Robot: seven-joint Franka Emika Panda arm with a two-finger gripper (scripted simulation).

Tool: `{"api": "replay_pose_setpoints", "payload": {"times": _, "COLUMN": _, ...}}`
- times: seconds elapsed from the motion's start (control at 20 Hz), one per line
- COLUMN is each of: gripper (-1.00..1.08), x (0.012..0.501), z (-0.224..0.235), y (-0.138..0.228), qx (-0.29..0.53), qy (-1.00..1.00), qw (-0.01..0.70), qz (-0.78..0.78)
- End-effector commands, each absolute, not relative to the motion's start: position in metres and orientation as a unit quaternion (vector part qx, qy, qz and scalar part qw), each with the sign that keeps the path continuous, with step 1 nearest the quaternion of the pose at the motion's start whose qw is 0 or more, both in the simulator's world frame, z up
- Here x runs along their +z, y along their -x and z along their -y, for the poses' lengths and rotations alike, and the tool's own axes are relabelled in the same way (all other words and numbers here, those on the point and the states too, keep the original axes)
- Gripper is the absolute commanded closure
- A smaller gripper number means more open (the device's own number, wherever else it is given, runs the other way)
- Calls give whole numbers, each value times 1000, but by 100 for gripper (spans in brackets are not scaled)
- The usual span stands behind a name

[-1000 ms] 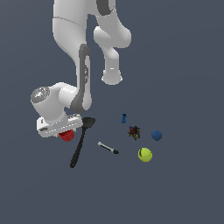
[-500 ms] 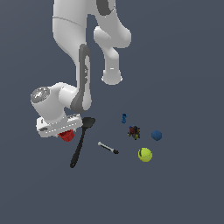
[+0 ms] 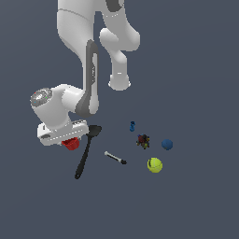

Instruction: Pick up a designated object from a clutter of objects.

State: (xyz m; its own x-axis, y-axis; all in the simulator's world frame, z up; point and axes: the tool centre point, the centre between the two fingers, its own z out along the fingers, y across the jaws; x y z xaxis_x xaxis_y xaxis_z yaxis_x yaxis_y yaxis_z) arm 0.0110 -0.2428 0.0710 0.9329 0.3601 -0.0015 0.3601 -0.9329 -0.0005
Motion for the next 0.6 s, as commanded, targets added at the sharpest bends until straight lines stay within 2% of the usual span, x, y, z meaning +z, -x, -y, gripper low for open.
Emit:
{"api": "replay_pose_setpoints", "payload": {"times": 0.0, "gripper": 108, "x": 87, "z": 237, "y": -16, "qx": -1, "qy": 983, "qw": -1, "qz": 183}}
{"api": "replay_pose_setpoints", "payload": {"times": 0.55, "gripper": 108, "x": 190, "z": 199, "y": -45, "qx": 0, "qy": 983, "qw": -1, "qz": 184}}
